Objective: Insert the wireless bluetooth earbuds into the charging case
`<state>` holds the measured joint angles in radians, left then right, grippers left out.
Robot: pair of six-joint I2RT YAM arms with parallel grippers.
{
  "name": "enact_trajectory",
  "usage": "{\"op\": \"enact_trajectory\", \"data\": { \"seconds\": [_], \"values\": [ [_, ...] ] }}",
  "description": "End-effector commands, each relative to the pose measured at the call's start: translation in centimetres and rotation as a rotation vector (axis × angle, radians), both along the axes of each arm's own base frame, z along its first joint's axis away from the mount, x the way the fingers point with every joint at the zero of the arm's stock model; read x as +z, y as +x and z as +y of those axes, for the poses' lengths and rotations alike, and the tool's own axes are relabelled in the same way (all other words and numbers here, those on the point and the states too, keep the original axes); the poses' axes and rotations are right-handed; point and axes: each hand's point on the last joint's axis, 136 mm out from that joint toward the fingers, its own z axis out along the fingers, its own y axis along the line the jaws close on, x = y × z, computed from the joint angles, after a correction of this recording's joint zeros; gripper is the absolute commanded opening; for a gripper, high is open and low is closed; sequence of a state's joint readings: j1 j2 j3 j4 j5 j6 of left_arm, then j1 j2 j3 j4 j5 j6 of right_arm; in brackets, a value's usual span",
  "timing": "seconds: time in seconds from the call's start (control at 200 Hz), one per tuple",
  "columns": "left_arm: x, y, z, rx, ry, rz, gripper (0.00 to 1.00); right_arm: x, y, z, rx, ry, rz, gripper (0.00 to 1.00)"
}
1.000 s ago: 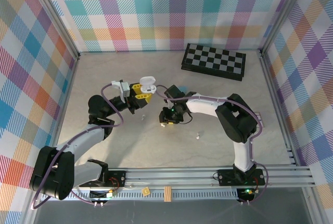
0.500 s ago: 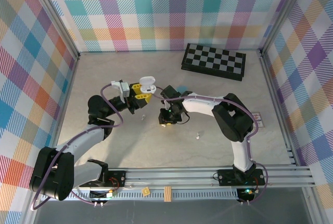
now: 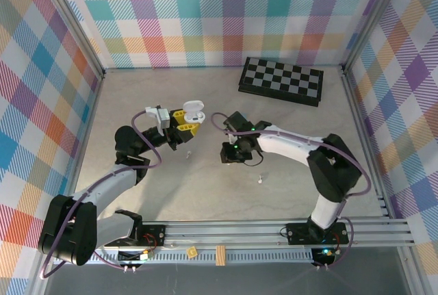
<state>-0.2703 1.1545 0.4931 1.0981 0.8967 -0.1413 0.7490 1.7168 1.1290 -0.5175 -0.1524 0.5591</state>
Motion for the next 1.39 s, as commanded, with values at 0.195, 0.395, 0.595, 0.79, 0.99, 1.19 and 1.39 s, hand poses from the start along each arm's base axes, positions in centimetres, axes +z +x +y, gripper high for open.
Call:
{"op": "enact_trajectory", "data": {
  "seconds": [0.195,0.395,0.595,0.79,0.99,1.19,1.39],
  "values": [
    [0.5,-0.6,0.4,-0.006,0.003,-0.04,0.34,-2.8,1.3,-10.6,-0.197,-0.105,0.037,0.23],
    [0.6,-0.5,0.3,-0.008,0.002,-0.036,0.34,-4.0,3.0,-13.5,-0.199,-0.22,0.014,0.24],
    [0.7,-0.4,0.3,-0.008,0.004,-0.034,0.34,-3.6,4.3,-14.8,-0.15,-0.33,-0.024,0.31],
    [0.8,-0.4,0.3,-0.007,0.003,-0.038,0.34,-1.8,4.9,-15.6,-0.171,-0.391,-0.082,0.45],
    [0.8,-0.2,0.3,-0.005,0.005,-0.043,0.34,-0.7,4.5,-14.9,-0.18,-0.529,-0.17,0.45],
    [0.9,-0.3,0.2,-0.013,0.008,-0.044,0.34,-1.6,4.3,-14.3,-0.147,-0.651,-0.2,0.45],
    [0.9,-0.3,0.2,-0.008,0.008,-0.047,0.34,-3.0,4.3,-14.4,-0.093,-0.726,-0.188,0.4]
  ]
}}
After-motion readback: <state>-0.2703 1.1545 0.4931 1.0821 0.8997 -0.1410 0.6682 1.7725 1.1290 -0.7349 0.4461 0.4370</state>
